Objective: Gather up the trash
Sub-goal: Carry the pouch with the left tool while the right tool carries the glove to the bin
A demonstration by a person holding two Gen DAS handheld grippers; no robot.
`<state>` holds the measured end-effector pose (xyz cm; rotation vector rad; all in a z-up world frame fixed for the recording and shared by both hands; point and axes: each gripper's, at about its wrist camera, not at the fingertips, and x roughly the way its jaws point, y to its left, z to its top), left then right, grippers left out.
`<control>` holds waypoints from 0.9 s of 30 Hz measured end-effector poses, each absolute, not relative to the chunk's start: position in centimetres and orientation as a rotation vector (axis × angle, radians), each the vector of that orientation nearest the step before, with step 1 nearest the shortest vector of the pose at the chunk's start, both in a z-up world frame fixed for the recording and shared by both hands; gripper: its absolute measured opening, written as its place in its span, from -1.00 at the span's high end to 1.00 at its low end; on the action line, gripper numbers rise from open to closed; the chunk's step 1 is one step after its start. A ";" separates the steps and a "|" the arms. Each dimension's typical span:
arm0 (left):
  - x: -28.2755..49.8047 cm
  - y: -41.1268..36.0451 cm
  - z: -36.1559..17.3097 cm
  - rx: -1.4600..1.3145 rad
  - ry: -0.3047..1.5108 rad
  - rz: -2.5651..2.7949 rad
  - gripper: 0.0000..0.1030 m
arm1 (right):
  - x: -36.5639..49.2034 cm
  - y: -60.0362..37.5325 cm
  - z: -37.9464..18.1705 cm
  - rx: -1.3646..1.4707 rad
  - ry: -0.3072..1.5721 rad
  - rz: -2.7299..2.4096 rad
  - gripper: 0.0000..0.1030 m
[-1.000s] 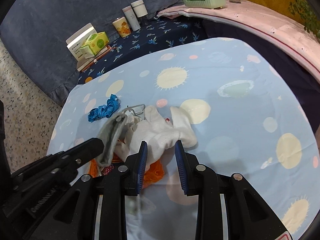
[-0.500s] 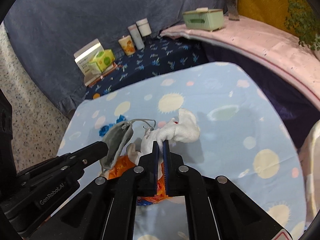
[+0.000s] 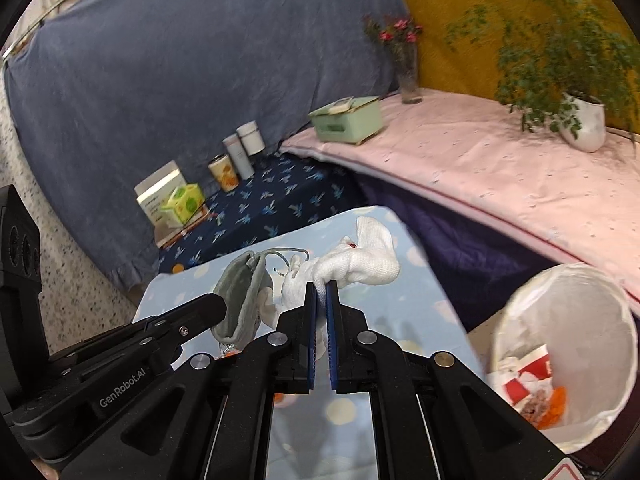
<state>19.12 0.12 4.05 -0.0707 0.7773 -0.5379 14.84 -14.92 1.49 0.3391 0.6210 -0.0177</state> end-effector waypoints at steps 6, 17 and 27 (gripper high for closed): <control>16.8 -5.0 4.9 -0.028 0.764 -0.611 0.98 | 11.4 -19.8 2.3 0.370 0.586 -0.097 0.90; 13.5 -13.5 4.8 0.044 0.779 -0.737 0.98 | 6.3 -27.5 2.3 0.430 0.546 -0.235 0.90; 12.1 -19.3 3.2 0.088 0.836 -0.818 0.97 | 3.3 -32.7 0.6 0.489 0.543 -0.325 0.90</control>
